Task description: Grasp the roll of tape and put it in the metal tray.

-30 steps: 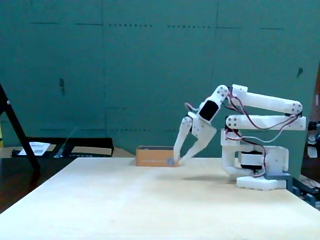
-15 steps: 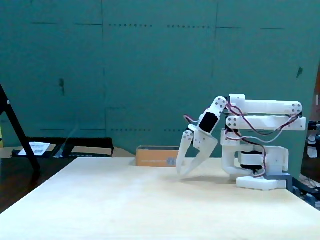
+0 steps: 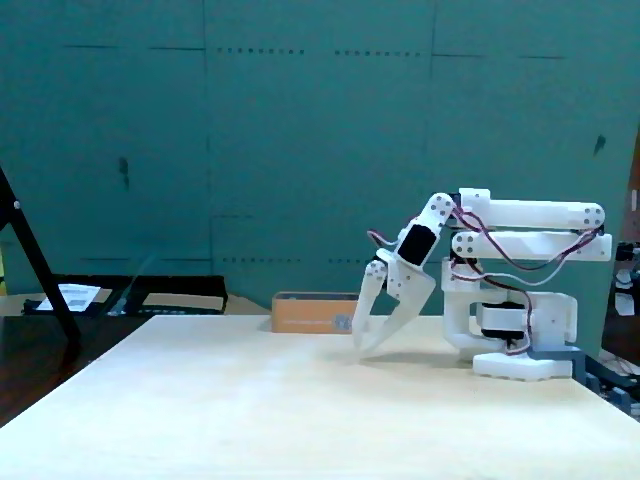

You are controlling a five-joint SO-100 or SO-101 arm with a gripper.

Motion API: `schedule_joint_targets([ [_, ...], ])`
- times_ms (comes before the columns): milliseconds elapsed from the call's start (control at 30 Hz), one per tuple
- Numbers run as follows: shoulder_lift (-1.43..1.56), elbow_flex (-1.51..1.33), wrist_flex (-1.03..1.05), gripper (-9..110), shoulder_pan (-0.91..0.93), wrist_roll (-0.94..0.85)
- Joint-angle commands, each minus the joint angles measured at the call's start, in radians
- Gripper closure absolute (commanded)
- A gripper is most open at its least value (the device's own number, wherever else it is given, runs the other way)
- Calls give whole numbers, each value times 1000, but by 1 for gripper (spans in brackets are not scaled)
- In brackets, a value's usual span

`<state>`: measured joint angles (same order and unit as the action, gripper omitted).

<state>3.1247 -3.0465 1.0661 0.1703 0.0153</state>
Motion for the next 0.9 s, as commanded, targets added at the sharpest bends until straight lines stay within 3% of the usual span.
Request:
schedule_joint_targets([
  [0, 282, -2, -11, 102, 0, -11],
  [867, 282, -3, -18, 102, 0, -9],
])
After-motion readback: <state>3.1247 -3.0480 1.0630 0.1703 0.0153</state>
